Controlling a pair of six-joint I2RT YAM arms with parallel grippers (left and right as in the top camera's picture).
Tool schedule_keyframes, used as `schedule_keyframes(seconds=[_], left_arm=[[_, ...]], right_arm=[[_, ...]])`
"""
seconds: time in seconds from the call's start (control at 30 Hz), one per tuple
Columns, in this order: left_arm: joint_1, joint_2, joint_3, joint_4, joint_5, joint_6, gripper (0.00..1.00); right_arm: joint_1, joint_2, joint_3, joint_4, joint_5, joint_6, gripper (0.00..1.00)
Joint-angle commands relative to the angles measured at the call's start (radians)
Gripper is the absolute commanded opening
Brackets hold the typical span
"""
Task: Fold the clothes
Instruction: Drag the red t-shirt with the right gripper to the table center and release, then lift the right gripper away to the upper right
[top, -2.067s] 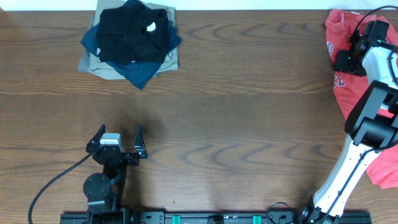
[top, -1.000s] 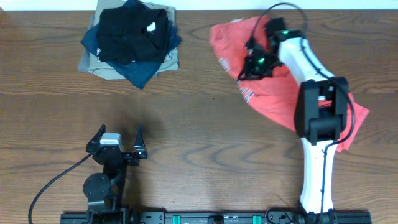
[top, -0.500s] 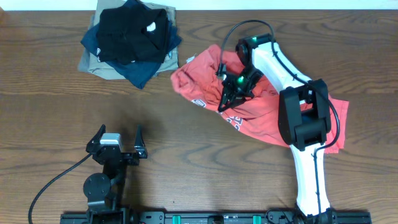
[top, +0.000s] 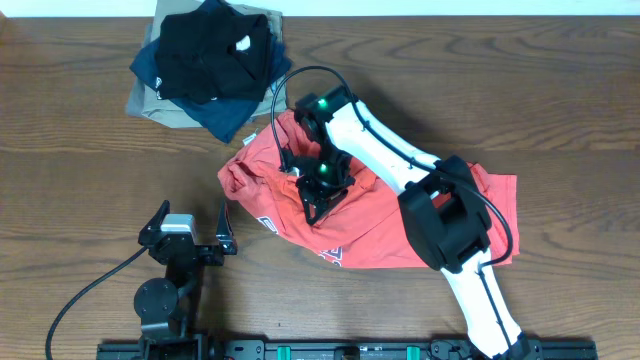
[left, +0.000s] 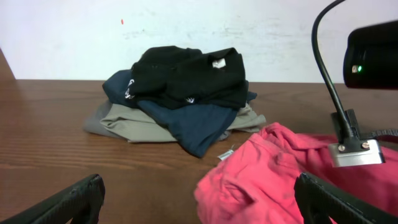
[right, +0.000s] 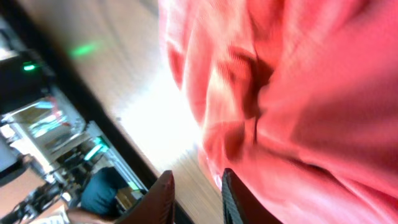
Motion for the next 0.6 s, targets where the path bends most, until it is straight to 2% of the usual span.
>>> schedule_keyframes(seconds=[0.0, 0.13, 0.17, 0.2, 0.4, 0.57], left_arm=[[0.006, -0.002, -0.024, -0.021, 0.007, 0.014, 0.98], [0.006, -0.002, -0.024, -0.021, 0.007, 0.014, 0.98], [0.006, -0.002, -0.024, -0.021, 0.007, 0.014, 0.98], [0.006, -0.002, -0.024, -0.021, 0.007, 0.014, 0.98], [0.006, -0.002, -0.024, -0.021, 0.007, 0.014, 0.98], [0.006, -0.002, -0.024, -0.021, 0.007, 0.014, 0.98]], right_arm=[[-0.034, -0.106, 0.005, -0.005, 0.162, 0.118, 0.27], [-0.074, -0.216, 0.005, 0.003, 0.241, 0.129, 0.31], [-0.095, -0.258, 0.005, 0.006, 0.269, 0.129, 0.36], [-0.111, -0.282, 0.005, 0.009, 0.285, 0.129, 0.99], [-0.310, -0.459, 0.005, 0.035, 0.462, 0.254, 0.99], [-0.521, -0.520, 0.005, 0.029, 0.442, 0.275, 0.99]])
